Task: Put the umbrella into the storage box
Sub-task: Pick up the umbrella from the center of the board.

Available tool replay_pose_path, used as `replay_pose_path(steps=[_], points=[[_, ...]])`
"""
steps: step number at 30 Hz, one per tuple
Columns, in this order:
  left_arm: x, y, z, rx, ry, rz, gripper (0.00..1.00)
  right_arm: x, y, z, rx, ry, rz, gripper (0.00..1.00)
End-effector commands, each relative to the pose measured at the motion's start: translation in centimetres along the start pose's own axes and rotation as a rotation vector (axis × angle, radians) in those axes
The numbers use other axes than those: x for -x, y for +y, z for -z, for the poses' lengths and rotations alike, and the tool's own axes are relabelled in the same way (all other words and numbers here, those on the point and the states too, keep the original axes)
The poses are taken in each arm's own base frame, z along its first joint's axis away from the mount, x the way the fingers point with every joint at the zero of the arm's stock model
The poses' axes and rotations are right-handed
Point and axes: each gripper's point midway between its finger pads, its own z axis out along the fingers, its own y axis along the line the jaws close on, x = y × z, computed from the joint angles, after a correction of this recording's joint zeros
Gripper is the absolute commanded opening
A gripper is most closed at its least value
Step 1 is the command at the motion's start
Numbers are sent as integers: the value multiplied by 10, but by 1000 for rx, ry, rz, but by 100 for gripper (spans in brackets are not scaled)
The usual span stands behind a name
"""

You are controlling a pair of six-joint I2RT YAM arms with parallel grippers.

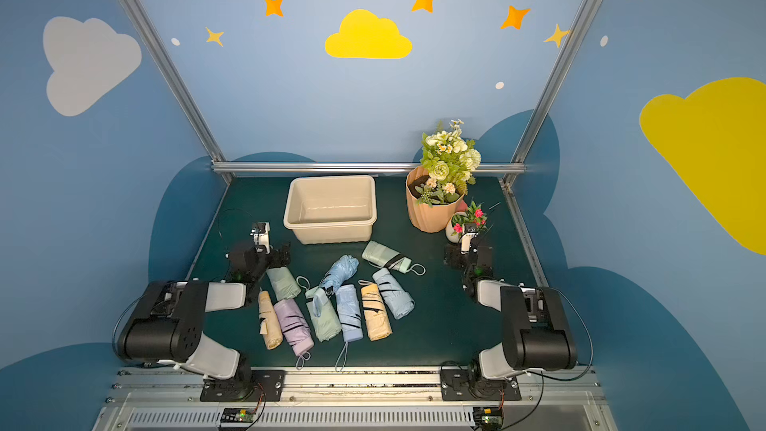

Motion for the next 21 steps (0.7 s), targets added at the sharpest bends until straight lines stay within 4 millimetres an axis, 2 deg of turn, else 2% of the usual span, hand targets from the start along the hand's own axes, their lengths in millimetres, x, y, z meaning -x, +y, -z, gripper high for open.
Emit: replay_pose_path(steps=[1,17,19,21], points=[[3,0,2,-1,-11,-3,100,15,1,0,-3,-37,12,98],[4,0,3,-1,-18,-2,100,16,0,1,-5,-41,10,98],[8,1,5,2,-30,0,100,21,2,5,2,-63,1,98],[19,1,11,6,-43,-1,100,34,7,18,32,-95,15,98]])
